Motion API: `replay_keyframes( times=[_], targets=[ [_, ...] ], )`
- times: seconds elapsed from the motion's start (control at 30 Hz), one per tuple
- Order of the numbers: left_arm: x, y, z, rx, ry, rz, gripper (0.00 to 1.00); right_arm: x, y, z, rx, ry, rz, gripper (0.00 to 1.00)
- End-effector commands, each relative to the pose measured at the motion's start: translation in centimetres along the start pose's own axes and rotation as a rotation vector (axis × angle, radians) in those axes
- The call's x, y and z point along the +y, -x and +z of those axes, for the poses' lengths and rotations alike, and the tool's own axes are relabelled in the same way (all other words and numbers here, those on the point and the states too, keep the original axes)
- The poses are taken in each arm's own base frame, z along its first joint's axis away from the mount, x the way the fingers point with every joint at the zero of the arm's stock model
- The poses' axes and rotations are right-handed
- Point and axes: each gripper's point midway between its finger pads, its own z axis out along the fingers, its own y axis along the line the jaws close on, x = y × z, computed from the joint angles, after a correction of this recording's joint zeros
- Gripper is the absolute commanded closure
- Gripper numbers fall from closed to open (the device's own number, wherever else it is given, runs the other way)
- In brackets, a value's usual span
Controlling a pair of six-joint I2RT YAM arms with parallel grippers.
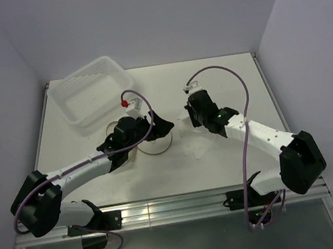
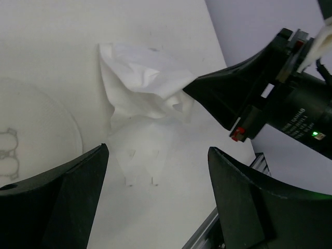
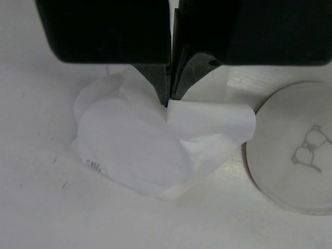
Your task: Place the bra in the laundry bag and zip it closed
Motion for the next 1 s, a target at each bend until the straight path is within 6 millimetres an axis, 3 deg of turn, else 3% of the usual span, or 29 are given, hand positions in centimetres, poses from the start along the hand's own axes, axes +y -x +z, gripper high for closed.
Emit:
replay_keyframes(
  times=[0.0,0.13,0.23,0.3,0.37,0.47,0.53,0.63,0.67,0.7,0.73,0.77,0.83,0.9,0.97],
  targets=[
    [-1.3,1.4,-1.2,-0.072,-0.049,-0.022,0.16,0.6,0.1,-2.0,-0.057,0.012,0.092,1.00],
    [-1.8,2.0,-0.5,-0.059,-0.033,0.010,0.14,1.5,-4.8,-1.4,0.027,0.023,0.122,1.00],
    [-1.5,1.8,0.1,-0.054,-0.026,0.013,0.14,1.2,-5.7,-1.5,0.051,-0.005,0.161,0.96],
    [-1.4,1.8,0.8,-0.038,-0.013,0.027,0.12,1.6,-5.9,-1.8,0.053,0.031,0.180,0.58],
    [-1.7,2.2,1.5,-0.032,-0.011,0.044,0.12,1.9,-4.6,-2.8,0.021,0.065,0.229,0.30],
    [-2.1,2.9,2.5,-0.034,-0.004,0.069,0.10,1.7,-2.5,-4.5,-0.042,0.117,0.290,0.22],
    [-1.2,2.0,3.6,0.012,0.028,0.084,0.10,1.1,-1.1,-5.7,-0.099,0.141,0.341,0.21],
    [-0.8,1.8,5.5,0.035,0.049,0.100,0.09,-1.3,-0.2,-6.0,-0.164,0.128,0.446,0.31],
    [0.1,1.4,6.2,0.049,0.065,0.097,0.09,-1.6,-1.0,-5.5,-0.154,0.141,0.463,0.39],
    [0.3,1.3,6.4,0.057,0.068,0.095,0.09,-1.4,-0.5,-5.2,-0.170,0.166,0.468,0.44],
    [0.4,1.2,6.7,0.062,0.066,0.089,0.09,-0.9,-1.5,-4.2,-0.114,0.171,0.462,0.49],
    [0.5,1.0,7.1,0.069,0.062,0.087,0.09,0.3,-1.0,-4.1,-0.103,0.233,0.461,0.63],
    [0.1,1.2,7.9,0.077,0.055,0.091,0.08,1.7,-1.8,-3.0,-0.070,0.296,0.501,0.76],
    [1.0,0.2,8.4,0.122,0.084,0.097,0.07,2.7,-1.5,-2.4,-0.078,0.345,0.517,0.77],
    [1.1,0.0,8.9,0.132,0.088,0.097,0.07,2.7,-3.0,-0.9,-0.015,0.319,0.548,0.76]
  ],
)
